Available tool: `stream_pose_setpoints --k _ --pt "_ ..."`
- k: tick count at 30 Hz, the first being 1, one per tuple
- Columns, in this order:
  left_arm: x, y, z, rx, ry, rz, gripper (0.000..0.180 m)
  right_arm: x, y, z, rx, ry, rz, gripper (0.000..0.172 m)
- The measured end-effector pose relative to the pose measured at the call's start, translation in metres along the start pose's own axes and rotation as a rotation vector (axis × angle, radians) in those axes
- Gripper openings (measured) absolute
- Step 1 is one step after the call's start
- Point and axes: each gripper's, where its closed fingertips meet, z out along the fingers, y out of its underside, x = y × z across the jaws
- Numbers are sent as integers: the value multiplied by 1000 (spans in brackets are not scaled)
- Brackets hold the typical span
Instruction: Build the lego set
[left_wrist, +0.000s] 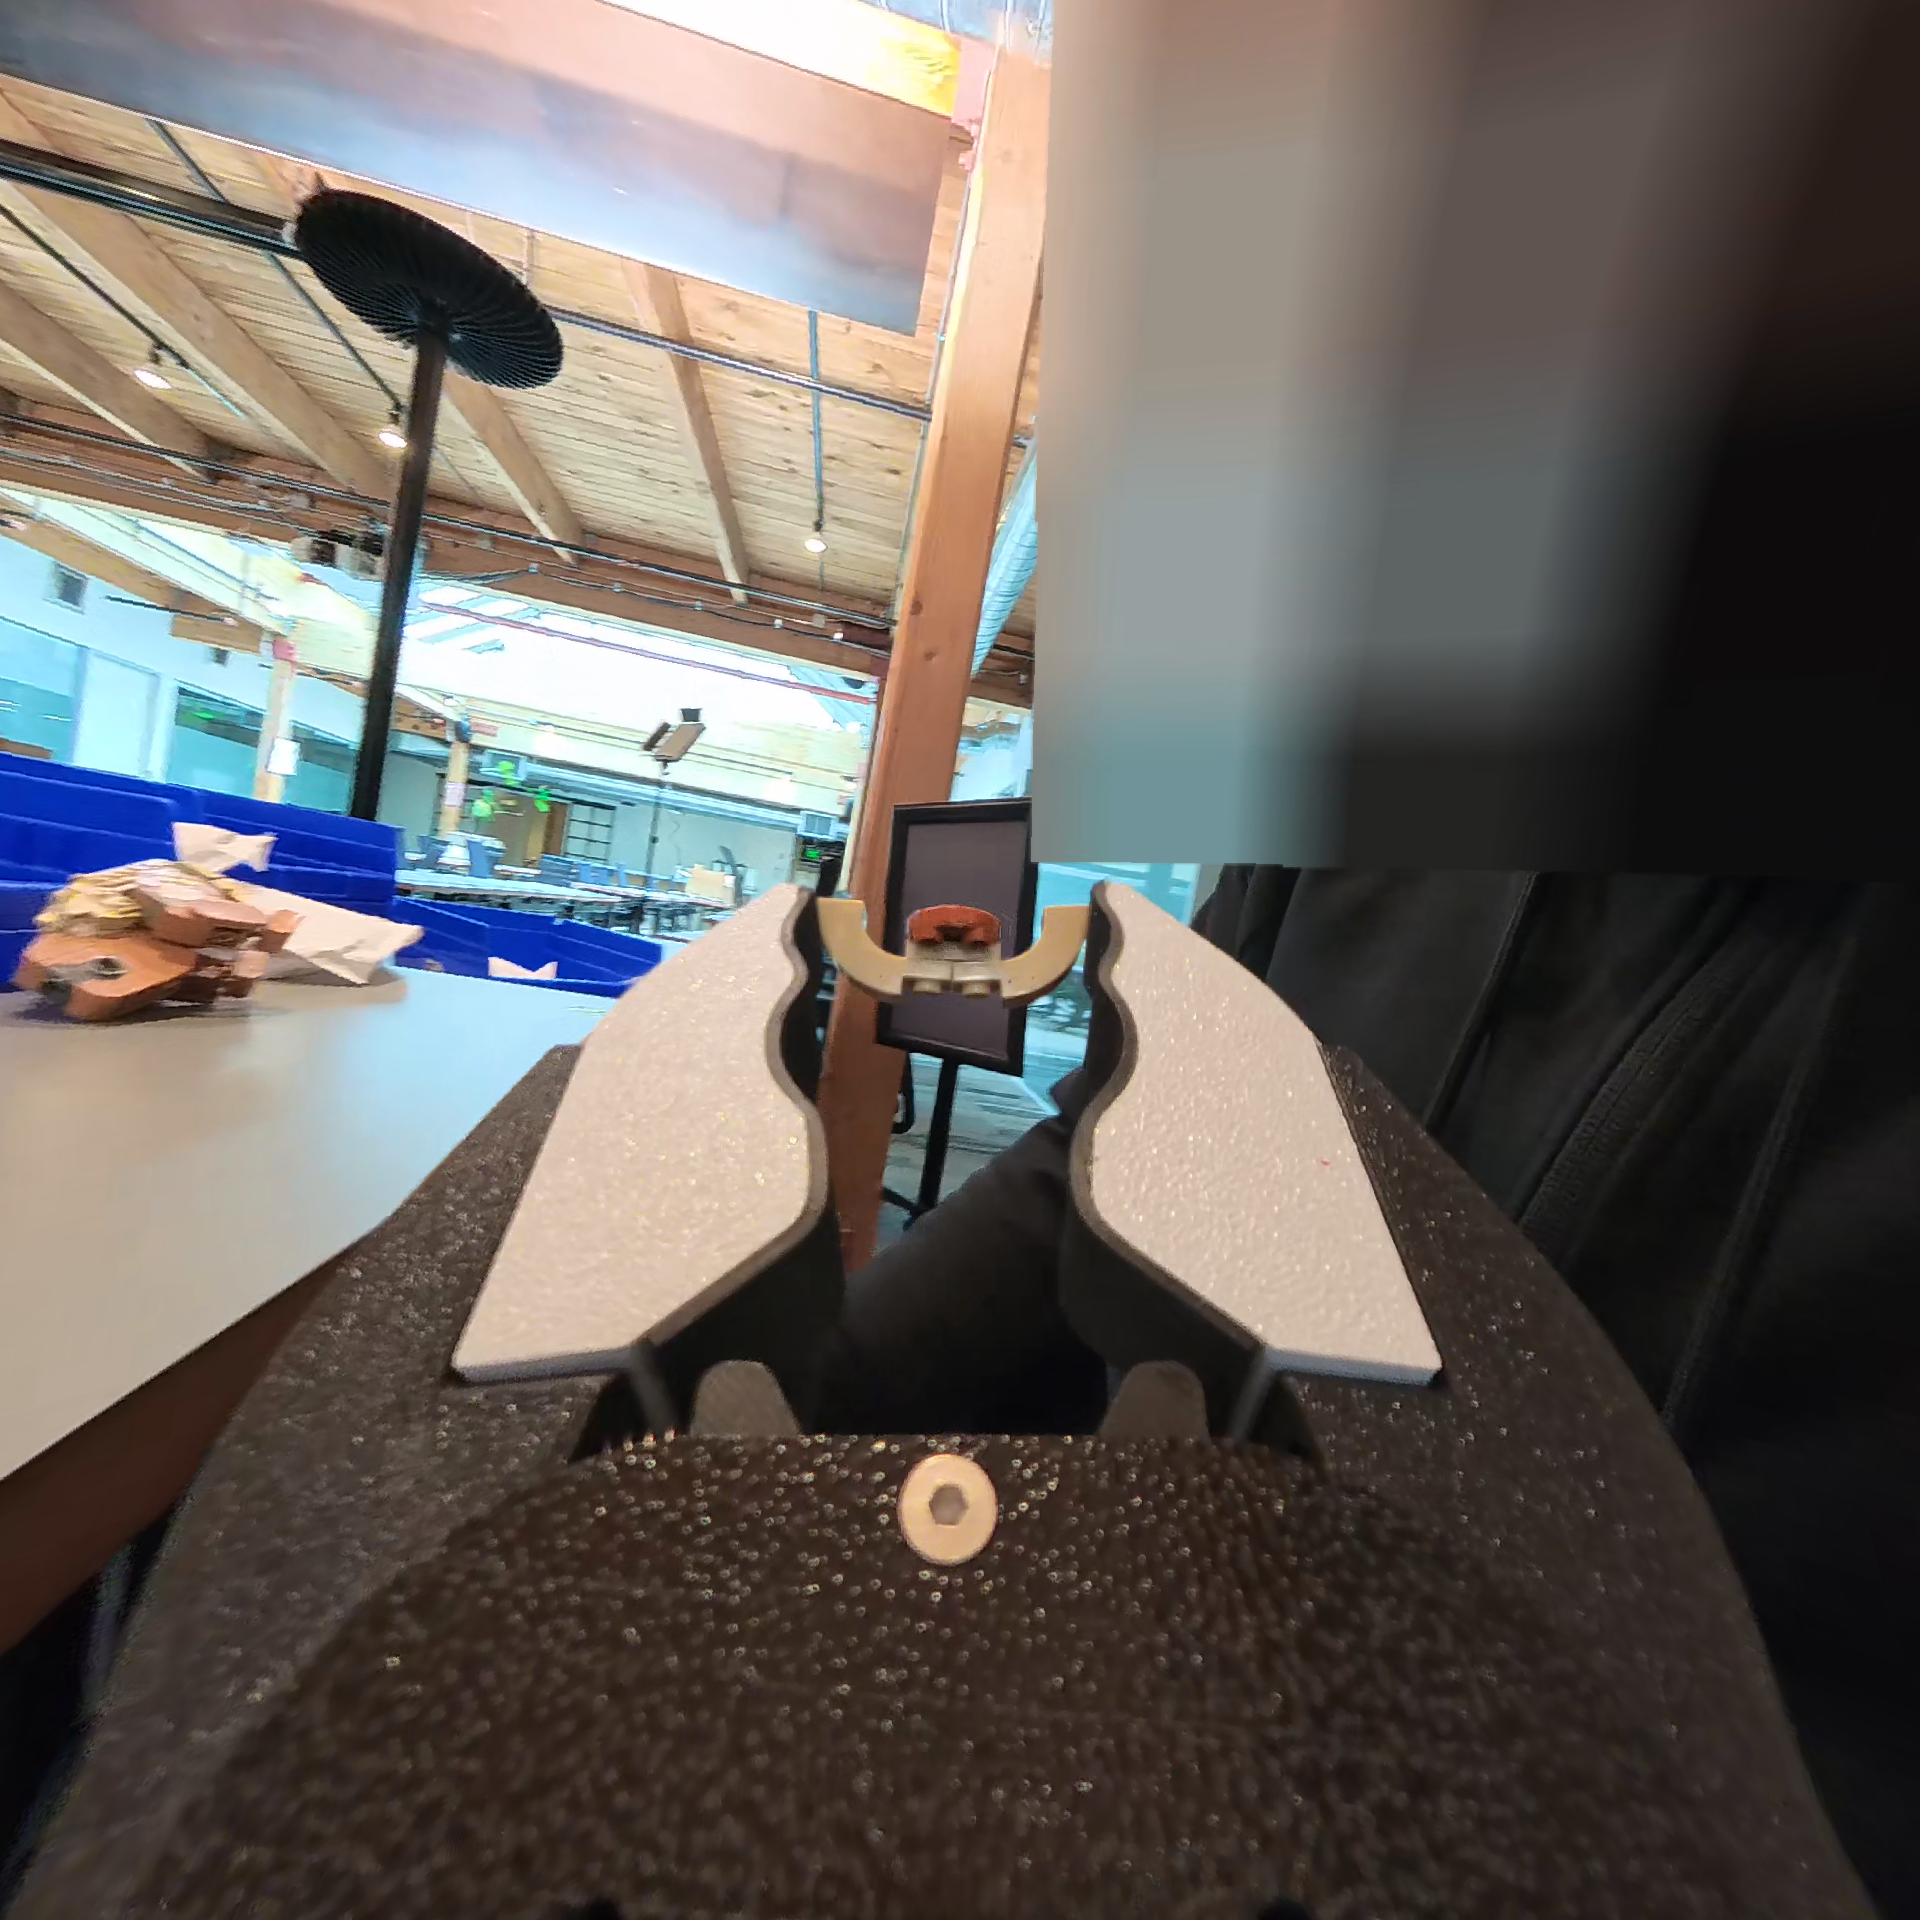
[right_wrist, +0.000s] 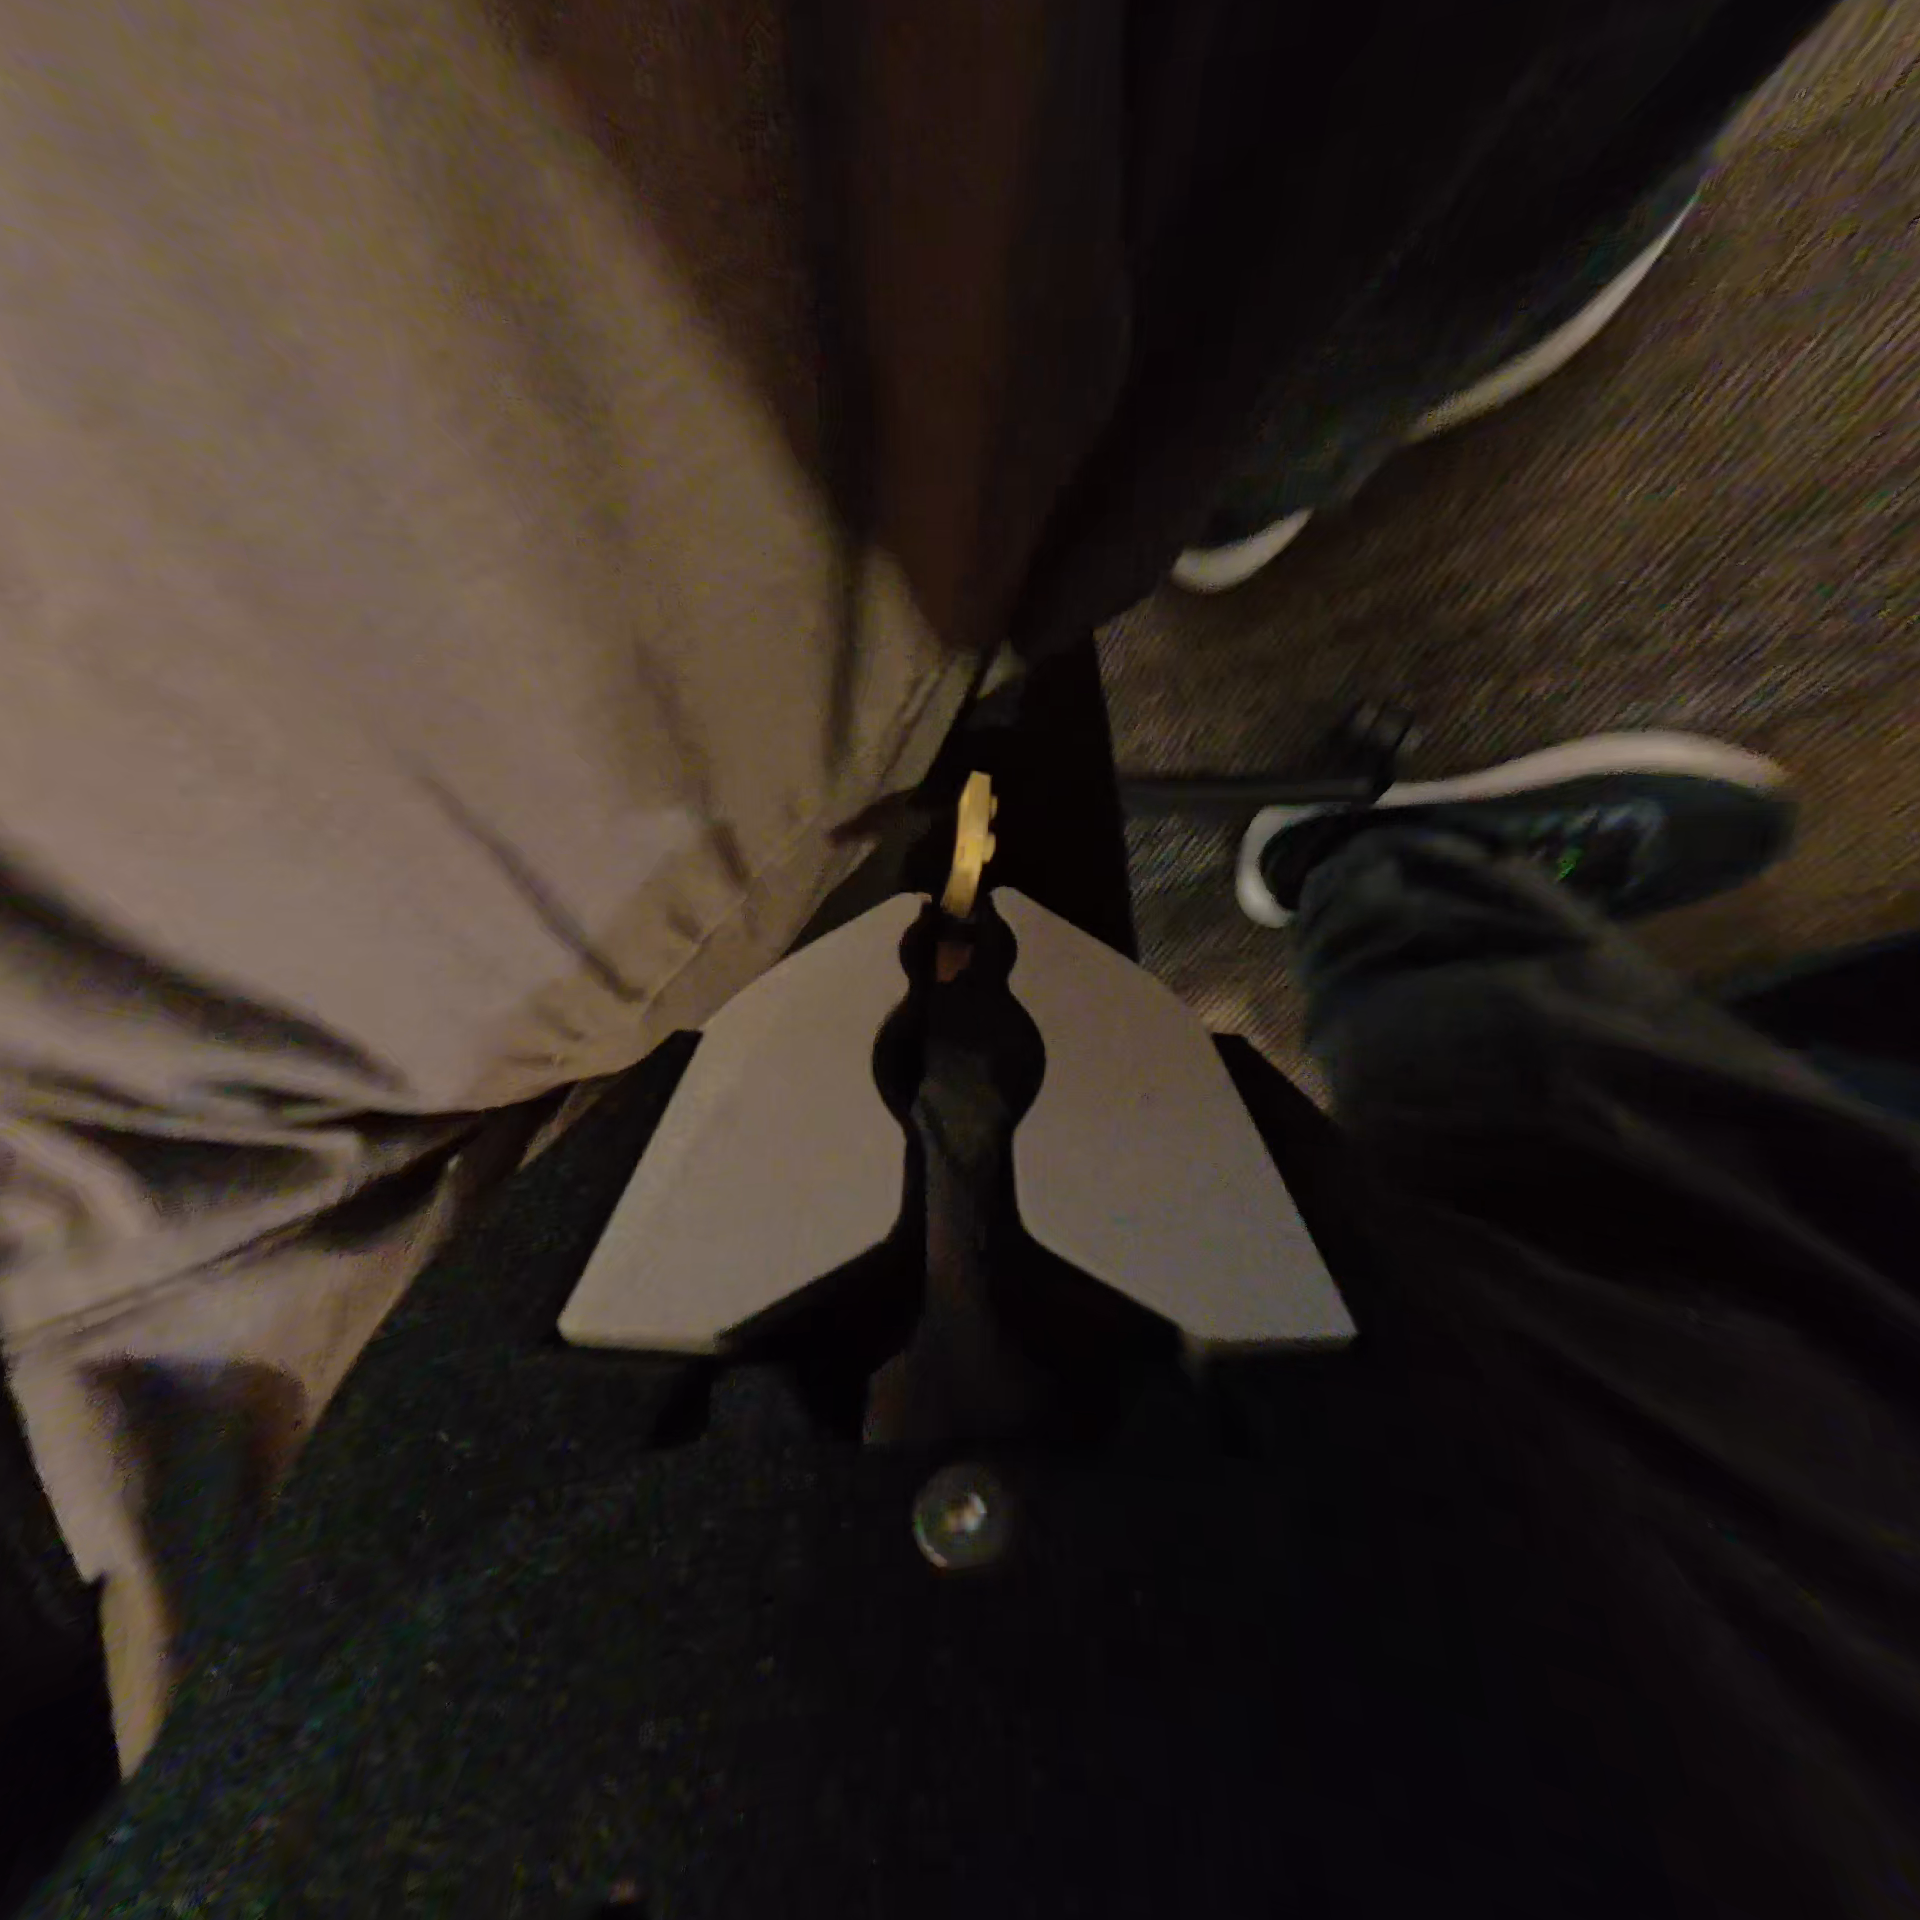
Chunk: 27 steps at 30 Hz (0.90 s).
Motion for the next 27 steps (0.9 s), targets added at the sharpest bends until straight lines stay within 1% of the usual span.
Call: stream_pose_setpoints --k 3,5,7,8,10,12,14,16,18,20,22,24,27 --pt "-6 -1 -6 -12 -53 27 48 -27 -10 -51 193 107 -265 7" --pt "-9 -1 -7 -39 -98 56 48 -56 -9 -86 290 192 -426 7" --pt "-21 3 -3 -82 -153 110 48 -92 -7 -123 408 248 -569 6" --pt "-27 3 -1 -113 -188 135 48 -113 -7 -144 475 243 -619 6" --pt "-38 -1 4 -193 -250 183 48 -148 -12 -194 641 207 -661 6" --pt "-49 -7 13 -297 -292 220 48 -158 -24 -257 814 222 -669 6" --pt "-63 -15 22 -413 -305 269 48 -145 -40 -321 975 311 -676 6" --pt "-81 -25 34 -518 -290 316 48 -124 -60 -378 1126 417 -689 6" --pt "-107 -30 45 -617 -263 338 48 -99 -80 -415 1212 512 -751 6" --pt "-137 -33 55 -691 -229 400 48 -70 -101 -433 1240 533 -762 6" --pt "-169 -33 62 -741 -173 431 48 -43 -117 -450 1321 566 -797 6" --pt "-206 -35 68 -766 -168 412 48 -15 -129 -465 1385 630 -831 6" --pt "-259 -42 74 -748 -182 357 48 33 -141 -485 1445 774 -815 6"
